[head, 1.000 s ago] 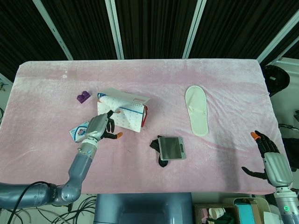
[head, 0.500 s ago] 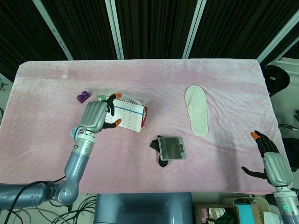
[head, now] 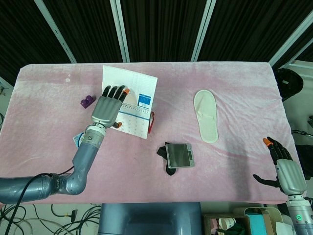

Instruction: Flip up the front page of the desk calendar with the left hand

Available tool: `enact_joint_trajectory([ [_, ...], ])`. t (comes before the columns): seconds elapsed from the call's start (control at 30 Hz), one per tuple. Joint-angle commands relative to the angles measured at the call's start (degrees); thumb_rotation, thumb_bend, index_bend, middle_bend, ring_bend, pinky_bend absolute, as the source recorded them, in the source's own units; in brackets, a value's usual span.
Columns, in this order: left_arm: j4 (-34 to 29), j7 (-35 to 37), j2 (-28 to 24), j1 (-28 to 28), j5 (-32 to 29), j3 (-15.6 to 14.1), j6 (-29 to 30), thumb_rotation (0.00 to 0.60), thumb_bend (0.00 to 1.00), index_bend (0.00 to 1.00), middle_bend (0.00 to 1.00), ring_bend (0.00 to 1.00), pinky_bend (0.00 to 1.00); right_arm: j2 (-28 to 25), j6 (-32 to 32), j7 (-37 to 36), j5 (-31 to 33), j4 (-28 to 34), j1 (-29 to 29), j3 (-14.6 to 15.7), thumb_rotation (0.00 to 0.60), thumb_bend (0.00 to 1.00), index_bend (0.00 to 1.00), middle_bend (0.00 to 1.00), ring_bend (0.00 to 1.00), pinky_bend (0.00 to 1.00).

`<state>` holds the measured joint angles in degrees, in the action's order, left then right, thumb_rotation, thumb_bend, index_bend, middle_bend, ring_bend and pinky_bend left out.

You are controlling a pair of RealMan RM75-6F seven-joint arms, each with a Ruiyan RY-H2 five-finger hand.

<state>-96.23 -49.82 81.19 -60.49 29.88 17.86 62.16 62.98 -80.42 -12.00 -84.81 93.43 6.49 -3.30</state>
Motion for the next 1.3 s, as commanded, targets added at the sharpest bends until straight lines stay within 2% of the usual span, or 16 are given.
enact_joint_trajectory([
  [0.03, 3.9, -3.7, -1.0, -4.2, -7.9, 0.0, -4.7, 0.600, 0.00, 0.00, 0.01, 0.00, 0.00, 0.0, 0.1, 0.0, 0.1, 0.1, 0.0, 0.0, 0.600, 0.06, 0.00, 0.00, 0.00, 0.09],
  [0.23, 7.6, -4.5, 0.2, -5.9, -13.1, -1.2, -6.0, 0.600, 0.00, 0.00, 0.06, 0.01, 0.08, -0.2, 0.2, 0.2, 0.2, 0.2, -0.1, 0.0, 0.600, 0.06, 0.00, 0.00, 0.00, 0.09],
  [0.47, 10.3, -4.4, 1.1, -7.0, -16.7, -2.8, -7.6, 0.600, 0.00, 0.00, 0.18, 0.13, 0.23, -0.2, 0.2, 0.2, 0.2, 0.3, -0.1, 0.0, 0.600, 0.06, 0.00, 0.00, 0.00, 0.09],
  [0.7, 11.7, -3.6, 1.7, -7.6, -17.9, -3.6, -8.1, 0.600, 0.00, 0.00, 0.24, 0.17, 0.26, -0.2, 0.1, 0.2, 0.2, 0.3, -0.2, 0.0, 0.600, 0.06, 0.00, 0.00, 0.00, 0.09],
  [0.83, 12.0, -2.6, 1.9, -7.6, -16.6, -3.6, -7.5, 0.600, 0.00, 0.00, 0.19, 0.13, 0.22, -0.2, 0.1, 0.1, 0.2, 0.3, -0.2, 0.0, 0.600, 0.06, 0.00, 0.00, 0.00, 0.09],
  [1.07, 10.7, 3.8, 1.6, -5.7, -10.3, -1.7, -4.6, 0.600, 0.00, 0.00, 0.11, 0.06, 0.18, -0.3, 0.3, -0.3, 0.3, 0.4, -0.2, 0.0, 0.600, 0.06, 0.00, 0.00, 0.00, 0.09],
  [1.17, 8.9, 5.9, 0.6, -4.6, -8.0, -1.2, -3.0, 0.600, 0.00, 0.00, 0.06, 0.02, 0.13, -0.4, 0.2, -0.4, 0.0, 0.4, -0.2, 0.0, 0.600, 0.06, 0.00, 0.00, 0.00, 0.09],
  [1.3, 2.4, 9.4, -2.9, -1.6, -3.4, -0.9, 0.9, 0.600, 0.00, 0.00, 0.04, 0.00, 0.10, -0.3, -0.2, -0.3, -0.5, 0.1, -0.3, 0.1, 0.600, 0.06, 0.00, 0.00, 0.00, 0.09],
])
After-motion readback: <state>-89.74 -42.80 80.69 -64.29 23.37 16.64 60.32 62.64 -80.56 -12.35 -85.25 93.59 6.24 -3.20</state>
